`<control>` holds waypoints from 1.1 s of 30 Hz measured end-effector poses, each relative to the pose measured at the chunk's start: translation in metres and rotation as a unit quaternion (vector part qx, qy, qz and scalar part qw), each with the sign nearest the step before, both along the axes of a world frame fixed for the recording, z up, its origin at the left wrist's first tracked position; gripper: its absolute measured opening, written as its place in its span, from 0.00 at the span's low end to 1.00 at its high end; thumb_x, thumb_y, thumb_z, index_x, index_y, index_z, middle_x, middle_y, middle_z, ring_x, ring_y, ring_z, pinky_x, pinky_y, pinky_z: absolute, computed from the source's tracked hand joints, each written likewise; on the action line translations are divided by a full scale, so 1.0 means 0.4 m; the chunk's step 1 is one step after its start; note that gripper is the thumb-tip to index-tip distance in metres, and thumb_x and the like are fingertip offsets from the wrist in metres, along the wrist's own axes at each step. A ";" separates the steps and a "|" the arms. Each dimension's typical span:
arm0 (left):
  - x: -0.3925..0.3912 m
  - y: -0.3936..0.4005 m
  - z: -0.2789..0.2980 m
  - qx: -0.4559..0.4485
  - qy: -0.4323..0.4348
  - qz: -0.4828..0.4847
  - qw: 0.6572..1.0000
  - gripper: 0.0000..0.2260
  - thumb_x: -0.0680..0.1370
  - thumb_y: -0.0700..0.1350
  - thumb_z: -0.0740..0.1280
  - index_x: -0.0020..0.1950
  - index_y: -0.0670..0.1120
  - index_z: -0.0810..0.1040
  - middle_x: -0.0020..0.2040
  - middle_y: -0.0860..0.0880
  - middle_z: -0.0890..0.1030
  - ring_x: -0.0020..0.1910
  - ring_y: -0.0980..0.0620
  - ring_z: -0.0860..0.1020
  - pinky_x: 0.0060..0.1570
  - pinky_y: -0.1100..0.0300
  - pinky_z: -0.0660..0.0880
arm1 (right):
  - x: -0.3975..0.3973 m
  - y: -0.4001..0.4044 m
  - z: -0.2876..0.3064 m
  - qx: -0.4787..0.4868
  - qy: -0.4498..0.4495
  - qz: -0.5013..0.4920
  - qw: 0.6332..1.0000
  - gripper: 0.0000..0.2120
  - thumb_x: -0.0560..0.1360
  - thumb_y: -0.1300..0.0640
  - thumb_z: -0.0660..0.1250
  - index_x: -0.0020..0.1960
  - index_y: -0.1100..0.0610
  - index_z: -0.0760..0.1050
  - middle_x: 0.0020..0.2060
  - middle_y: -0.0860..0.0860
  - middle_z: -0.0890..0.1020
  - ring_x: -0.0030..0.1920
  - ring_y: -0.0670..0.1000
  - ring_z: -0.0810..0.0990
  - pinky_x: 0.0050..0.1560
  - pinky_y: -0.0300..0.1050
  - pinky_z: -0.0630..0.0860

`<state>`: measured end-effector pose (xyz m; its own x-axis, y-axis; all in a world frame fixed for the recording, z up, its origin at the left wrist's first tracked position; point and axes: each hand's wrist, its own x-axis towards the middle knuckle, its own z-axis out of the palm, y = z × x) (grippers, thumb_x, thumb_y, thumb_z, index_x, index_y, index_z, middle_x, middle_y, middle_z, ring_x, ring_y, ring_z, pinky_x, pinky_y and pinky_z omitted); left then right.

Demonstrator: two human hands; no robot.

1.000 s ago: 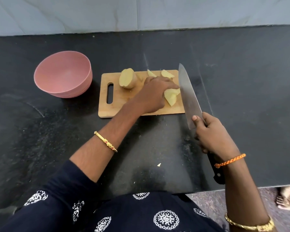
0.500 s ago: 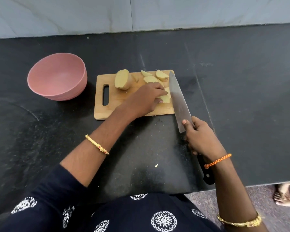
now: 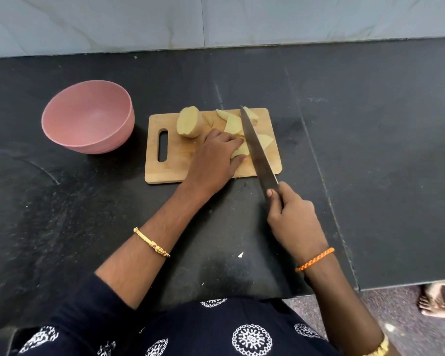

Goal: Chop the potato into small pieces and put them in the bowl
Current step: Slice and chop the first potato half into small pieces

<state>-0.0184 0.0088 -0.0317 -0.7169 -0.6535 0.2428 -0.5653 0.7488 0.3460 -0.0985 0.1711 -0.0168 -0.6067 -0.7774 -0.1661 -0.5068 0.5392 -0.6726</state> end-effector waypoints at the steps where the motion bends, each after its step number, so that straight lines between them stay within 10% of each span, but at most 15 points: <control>1: -0.001 0.003 0.002 0.002 0.000 0.005 1.000 0.18 0.77 0.51 0.66 0.64 0.47 0.76 0.61 0.49 0.78 0.63 0.48 0.70 0.62 0.56 0.58 | 0.004 -0.007 -0.005 0.005 0.008 -0.002 1.000 0.10 0.81 0.52 0.54 0.43 0.55 0.65 0.31 0.56 0.74 0.36 0.62 0.74 0.36 0.48 0.69; 16: 0.002 -0.005 0.041 0.066 -0.058 0.067 0.994 0.18 0.74 0.53 0.69 0.62 0.53 0.75 0.60 0.52 0.78 0.63 0.49 0.65 0.57 0.52 0.55 | 0.003 -0.041 -0.002 0.019 0.017 -0.002 1.000 0.10 0.81 0.51 0.54 0.44 0.55 0.65 0.35 0.58 0.76 0.37 0.61 0.75 0.37 0.47 0.70; 25: -0.009 -0.003 0.062 0.111 0.145 0.071 0.981 0.09 0.71 0.41 0.73 0.50 0.50 0.83 0.46 0.54 0.82 0.47 0.54 0.77 0.53 0.55 0.69 | -0.025 -0.034 0.027 -0.043 -0.001 -0.028 0.999 0.14 0.81 0.55 0.56 0.36 0.55 0.63 0.26 0.51 0.69 0.27 0.49 0.67 0.25 0.33 0.64; 29: -0.002 -0.022 0.084 0.125 0.181 0.073 0.973 0.10 0.73 0.37 0.70 0.54 0.44 0.82 0.49 0.48 0.84 0.45 0.58 0.79 0.49 0.72 0.73 | -0.032 -0.036 0.024 -0.042 -0.003 -0.032 0.999 0.16 0.81 0.55 0.56 0.35 0.56 0.61 0.26 0.51 0.67 0.28 0.48 0.66 0.26 0.30 0.65; 33: -0.008 -0.017 0.071 0.019 0.080 0.036 0.996 0.11 0.77 0.38 0.64 0.57 0.46 0.82 0.51 0.48 0.83 0.52 0.49 0.77 0.53 0.54 0.73 | -0.031 -0.032 0.013 -0.040 -0.020 -0.028 0.999 0.13 0.81 0.54 0.56 0.40 0.60 0.66 0.27 0.51 0.69 0.30 0.50 0.67 0.27 0.32 0.65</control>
